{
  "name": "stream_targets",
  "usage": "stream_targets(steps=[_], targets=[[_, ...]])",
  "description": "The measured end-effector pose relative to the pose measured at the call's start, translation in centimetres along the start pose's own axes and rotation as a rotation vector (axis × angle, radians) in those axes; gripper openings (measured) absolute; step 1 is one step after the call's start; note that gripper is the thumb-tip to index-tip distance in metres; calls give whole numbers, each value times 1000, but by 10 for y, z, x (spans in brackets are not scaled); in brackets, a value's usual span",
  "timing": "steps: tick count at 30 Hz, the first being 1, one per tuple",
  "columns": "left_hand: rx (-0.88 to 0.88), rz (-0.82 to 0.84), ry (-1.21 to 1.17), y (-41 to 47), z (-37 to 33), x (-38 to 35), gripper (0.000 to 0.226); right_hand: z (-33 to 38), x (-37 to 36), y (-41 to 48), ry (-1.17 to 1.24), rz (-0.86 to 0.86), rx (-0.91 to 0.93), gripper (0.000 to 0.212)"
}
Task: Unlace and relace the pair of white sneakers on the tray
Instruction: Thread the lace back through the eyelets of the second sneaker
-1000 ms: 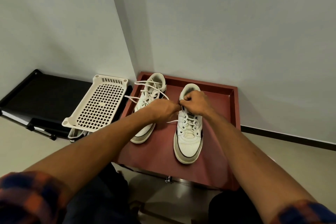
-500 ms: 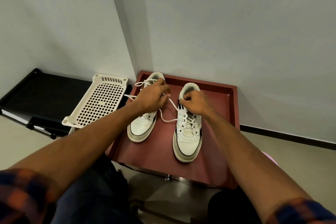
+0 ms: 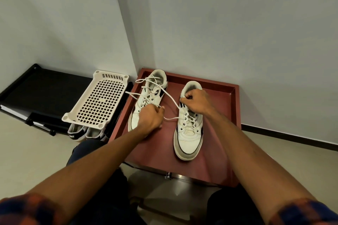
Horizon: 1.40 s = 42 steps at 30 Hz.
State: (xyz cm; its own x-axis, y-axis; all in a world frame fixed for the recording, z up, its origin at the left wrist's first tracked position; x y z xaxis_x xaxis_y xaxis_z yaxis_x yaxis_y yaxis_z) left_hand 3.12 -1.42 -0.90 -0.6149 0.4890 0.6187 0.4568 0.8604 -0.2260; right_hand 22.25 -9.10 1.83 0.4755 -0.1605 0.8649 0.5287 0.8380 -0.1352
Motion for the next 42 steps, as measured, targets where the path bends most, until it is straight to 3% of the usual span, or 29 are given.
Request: stream_targets(steps=[3, 10, 12, 15, 17, 20, 22, 25, 29, 32, 39, 42], targets=[[29, 5, 90, 8, -10, 0, 54, 0, -3, -2, -7, -10, 0, 35], [162, 14, 111, 20, -12, -5, 32, -1, -3, -1, -23, -10, 3, 36], [139, 11, -20, 13, -14, -4, 33, -3, -2, -1, -21, -1, 5, 37], [126, -56, -425, 3, -12, 8, 31, -3, 0, -2, -30, -15, -12, 34], [192, -48, -624, -3, -10, 22, 21, 3, 2, -9, -35, -178, -39, 28], [274, 98, -801, -13, -11, 39, 2, 30, 2, -25, -61, -484, 39, 31], [239, 159, -856, -22, -14, 46, 8, 55, -5, -36, -49, -410, 67, 38], [147, 207, -899, -31, -32, 54, 16, 86, -10, -42, 161, -135, -68, 60], [-40, 201, -778, -41, -48, 64, 19, 103, -14, -47, 692, 224, -249, 50], [-203, 228, -649, -53, -50, 75, 30, 108, -9, -50, 918, 369, -339, 58], [-401, 355, -385, -59, -45, 91, 41, 129, 6, -57, 1226, 517, -339, 39], [-393, 430, -316, -67, -40, 88, 39, 138, 18, -54, 1313, 424, -313, 32]])
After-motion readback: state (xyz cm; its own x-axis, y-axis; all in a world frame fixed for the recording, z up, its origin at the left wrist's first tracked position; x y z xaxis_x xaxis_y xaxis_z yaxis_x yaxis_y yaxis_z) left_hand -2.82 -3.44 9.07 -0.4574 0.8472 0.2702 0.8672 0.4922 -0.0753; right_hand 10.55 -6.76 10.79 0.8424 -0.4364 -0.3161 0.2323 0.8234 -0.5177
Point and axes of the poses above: each hand's wrist, its own y-axis towards the middle knuckle, its own x-axis out of the back of the hand, z = x × y, the point moved 1 cm from there along y, towards the middle knuckle, and after that the axes turned 7 degrees about -y, right-handed, at the moved point
